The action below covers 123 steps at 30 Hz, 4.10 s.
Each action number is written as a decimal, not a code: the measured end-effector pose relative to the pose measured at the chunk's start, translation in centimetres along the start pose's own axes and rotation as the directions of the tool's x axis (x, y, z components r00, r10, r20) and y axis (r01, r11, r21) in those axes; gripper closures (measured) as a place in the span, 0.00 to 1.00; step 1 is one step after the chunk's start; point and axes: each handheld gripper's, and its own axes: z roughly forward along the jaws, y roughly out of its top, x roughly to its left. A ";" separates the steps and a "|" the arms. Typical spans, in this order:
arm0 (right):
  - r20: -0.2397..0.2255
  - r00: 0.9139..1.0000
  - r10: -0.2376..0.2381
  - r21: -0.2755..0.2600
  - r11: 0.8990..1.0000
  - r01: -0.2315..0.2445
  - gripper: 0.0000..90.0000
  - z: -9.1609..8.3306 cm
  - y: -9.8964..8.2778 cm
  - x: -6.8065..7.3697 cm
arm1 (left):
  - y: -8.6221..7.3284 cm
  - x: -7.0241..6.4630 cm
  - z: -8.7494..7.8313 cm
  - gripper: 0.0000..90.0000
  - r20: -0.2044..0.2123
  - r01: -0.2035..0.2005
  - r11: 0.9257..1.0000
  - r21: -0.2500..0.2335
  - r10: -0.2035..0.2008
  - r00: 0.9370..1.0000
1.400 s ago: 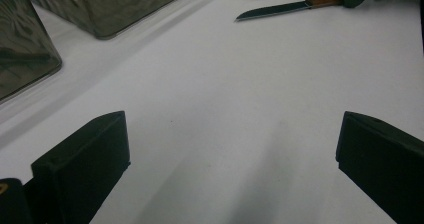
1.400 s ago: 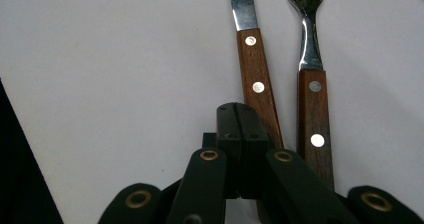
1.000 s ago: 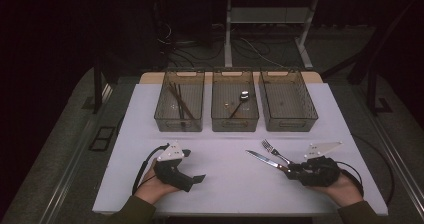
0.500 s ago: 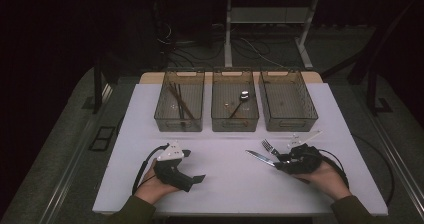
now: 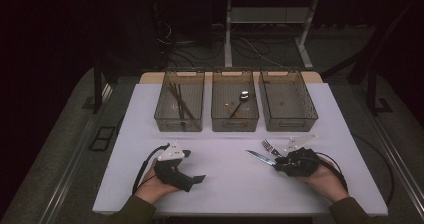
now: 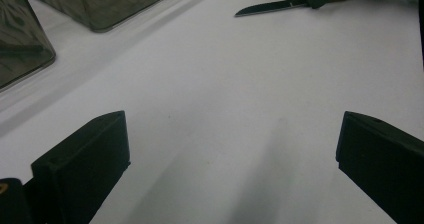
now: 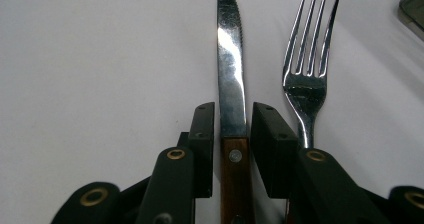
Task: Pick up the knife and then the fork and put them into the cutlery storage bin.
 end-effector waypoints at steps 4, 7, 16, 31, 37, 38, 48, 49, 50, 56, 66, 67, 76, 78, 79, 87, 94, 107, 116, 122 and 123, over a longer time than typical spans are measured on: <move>0.013 1.000 -0.009 -0.007 1.000 0.009 0.81 0.0 -0.2 0.2 | 0.0 -0.1 0.1 0.00 0.002 0.003 1.000 0.003 -0.003 1.000; 0.010 1.000 -0.002 -0.022 1.000 0.002 0.84 0.0 -0.4 0.3 | 0.0 -0.1 0.1 0.00 0.002 0.002 1.000 0.005 -0.002 1.000; 0.003 1.000 -0.004 -0.045 0.999 0.004 0.86 0.0 -0.7 0.2 | 0.0 -0.1 0.2 0.00 0.004 0.002 1.000 0.004 -0.002 1.000; -0.038 0.999 0.032 -0.051 0.998 -0.034 0.86 -0.3 -0.6 -0.3 | 0.0 0.0 0.0 0.00 0.012 -0.002 1.000 -0.003 0.002 1.000; -0.046 0.999 0.024 -0.061 0.998 -0.026 0.86 -1.2 0.0 -0.2 | 0.0 0.0 -0.1 0.00 0.019 -0.004 1.000 -0.013 0.004 1.000; -0.048 0.999 0.019 -0.064 0.998 -0.022 0.86 -1.3 0.0 -0.3 | -0.1 0.0 -0.1 0.00 0.020 -0.003 1.000 -0.013 0.003 1.000; -0.044 0.998 0.052 -0.083 0.995 -0.056 0.86 -2.8 0.6 -1.2 | -0.4 -0.1 -0.3 0.00 0.031 -0.013 1.000 -0.010 0.013 0.999; -0.046 0.998 0.053 -0.086 0.995 -0.057 0.86 -2.9 0.7 -1.4 | -0.4 -0.1 -0.3 0.00 0.030 -0.016 1.000 -0.003 0.016 0.999; -0.044 0.998 0.053 -0.089 0.994 -0.057 0.86 -3.0 0.7 -1.5 | -0.4 -0.1 -0.4 0.00 0.030 -0.020 1.000 0.002 0.020 0.999; -0.027 0.997 0.068 -0.100 0.992 -0.071 0.86 -3.9 1.2 -2.3 | -0.9 0.3 -1.3 0.00 0.018 -0.016 1.000 0.000 0.016 1.000; 0.006 0.996 0.094 -0.153 0.984 -0.092 0.86 -5.4 2.4 -4.2 | -1.0 0.5 -1.4 0.00 0.012 -0.013 1.000 -0.002 0.013 1.000; 0.006 0.995 0.096 -0.156 0.983 -0.094 0.86 -5.6 2.6 -4.4 | -0.9 0.5 -1.4 0.00 0.011 -0.013 1.000 -0.001 0.013 1.000; 0.031 0.991 0.132 -0.185 0.975 -0.124 0.86 -6.5 3.9 -6.2 | -0.9 0.5 -1.6 0.00 0.008 -0.017 1.000 -0.005 0.017 1.000; 0.042 0.989 0.139 -0.187 0.974 -0.129 0.86 -6.6 4.2 -6.8 | -0.9 0.5 -1.6 0.00 0.007 -0.016 1.000 -0.006 0.016 1.000; 0.046 0.989 0.143 -0.191 0.973 -0.132 0.86 -6.6 4.4 -7.2 | -0.9 0.5 -1.6 0.00 0.008 -0.016 1.000 -0.007 0.016 1.000; 0.089 0.977 0.191 -0.200 0.965 -0.171 0.86 -7.3 5.8 -10.3 | -0.9 0.5 -1.6 0.00 0.010 -0.009 1.000 -0.014 0.009 1.000; 0.105 0.969 0.225 -0.213 0.957 -0.199 0.86 -7.3 7.0 -12.7 | -0.9 0.5 -1.6 0.00 0.013 -0.011 1.000 -0.013 0.012 1.000; 0.151 0.951 0.271 -0.167 0.955 -0.246 0.86 -4.7 8.8 -17.1 | -0.9 0.6 -1.7 0.00 0.014 -0.007 1.000 -0.017 0.007 1.000; 0.143 0.942 0.304 -0.139 0.948 -0.285 0.86 -2.5 9.1 -19.1 | -1.1 0.7 -1.7 0.00 0.022 0.002 1.000 -0.016 -0.002 1.000; 0.167 0.934 0.315 -0.145 0.945 -0.293 0.73 -1.7 8.7 -19.3 | -1.1 0.7 -1.7 0.00 0.022 0.002 1.000 -0.013 -0.002 1.000; 0.159 0.932 0.326 -0.156 0.940 -0.302 0.65 -1.8 8.7 -19.4 | -1.1 0.7 -1.6 0.00 0.023 0.003 1.000 -0.012 -0.003 1.000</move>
